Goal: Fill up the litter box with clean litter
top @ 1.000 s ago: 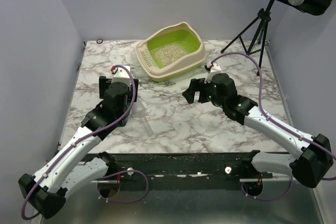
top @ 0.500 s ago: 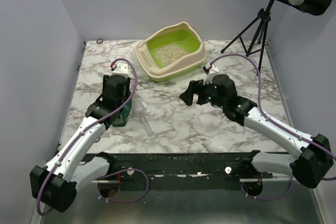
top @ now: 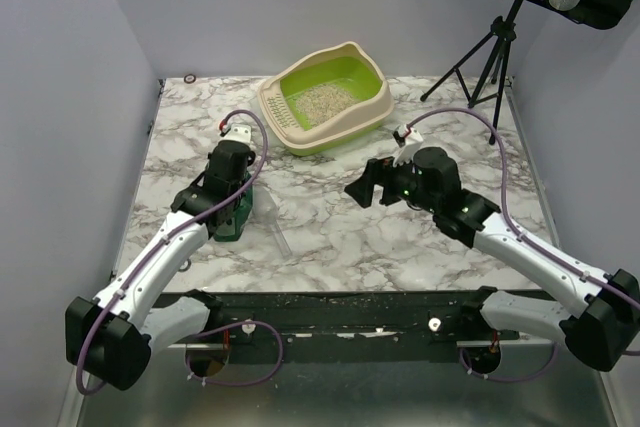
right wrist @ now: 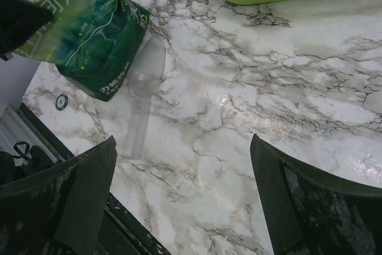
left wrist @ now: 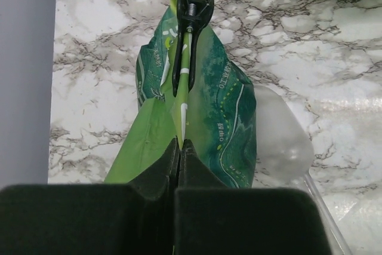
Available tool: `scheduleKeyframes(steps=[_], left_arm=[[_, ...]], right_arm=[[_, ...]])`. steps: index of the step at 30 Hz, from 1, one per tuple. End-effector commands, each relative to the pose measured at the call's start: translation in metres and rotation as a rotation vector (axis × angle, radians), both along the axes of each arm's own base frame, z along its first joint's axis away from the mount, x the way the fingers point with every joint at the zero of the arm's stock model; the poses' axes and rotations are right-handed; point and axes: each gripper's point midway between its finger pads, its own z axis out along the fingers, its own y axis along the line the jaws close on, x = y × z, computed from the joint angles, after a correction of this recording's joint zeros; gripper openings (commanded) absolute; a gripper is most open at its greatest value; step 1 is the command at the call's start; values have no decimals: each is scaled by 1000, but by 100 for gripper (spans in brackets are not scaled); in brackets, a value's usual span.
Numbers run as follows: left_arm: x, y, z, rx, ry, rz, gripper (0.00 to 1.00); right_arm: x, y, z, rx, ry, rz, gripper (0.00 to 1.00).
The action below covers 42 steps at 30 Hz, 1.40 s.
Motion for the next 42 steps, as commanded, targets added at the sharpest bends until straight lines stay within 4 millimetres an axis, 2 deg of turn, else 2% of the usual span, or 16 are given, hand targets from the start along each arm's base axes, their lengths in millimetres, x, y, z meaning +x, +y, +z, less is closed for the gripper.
scheduleKeyframes(steps=[1,6,12,17,21,23,28,30,33,34,37,40,42], left_arm=[[-5,-28,0,-89,24,-157,0],[-16,-78,27,-233,-33,-440,0],[-40,-143,47,-438,10,-758,0],[-53,-178,58,-534,-9,-957,0],[-61,-212,78,-643,-39,-1103,0],[-63,-222,81,-637,-34,-1140,0],[-77,-229,83,-578,-1,-1223,0],[-81,-223,74,-525,21,-1223,0],[-84,-207,57,-444,60,-1187,0],[-84,-201,49,-418,78,-1167,2],[-79,-187,26,-344,93,-1107,27],[-63,-175,19,-300,56,-994,39],[-57,-170,19,-283,33,-954,45]], right_arm=[[-12,-7,2,-4,-11,8,100],[-16,-18,2,-26,-22,-15,100],[-17,-23,-2,-31,-17,-31,100],[-19,-28,-5,-34,-20,-46,100],[-20,-34,-4,-51,-37,-58,100],[-16,-44,-2,-75,-52,-104,100],[-18,-61,13,-103,-107,-150,100],[-21,-63,20,-103,-133,-136,100],[-27,-55,35,-91,-205,-45,100],[-28,-51,40,-84,-235,-18,100],[-38,-29,47,-54,-317,146,100],[-36,-10,50,-67,-410,266,100],[-32,1,44,-129,-435,351,100]])
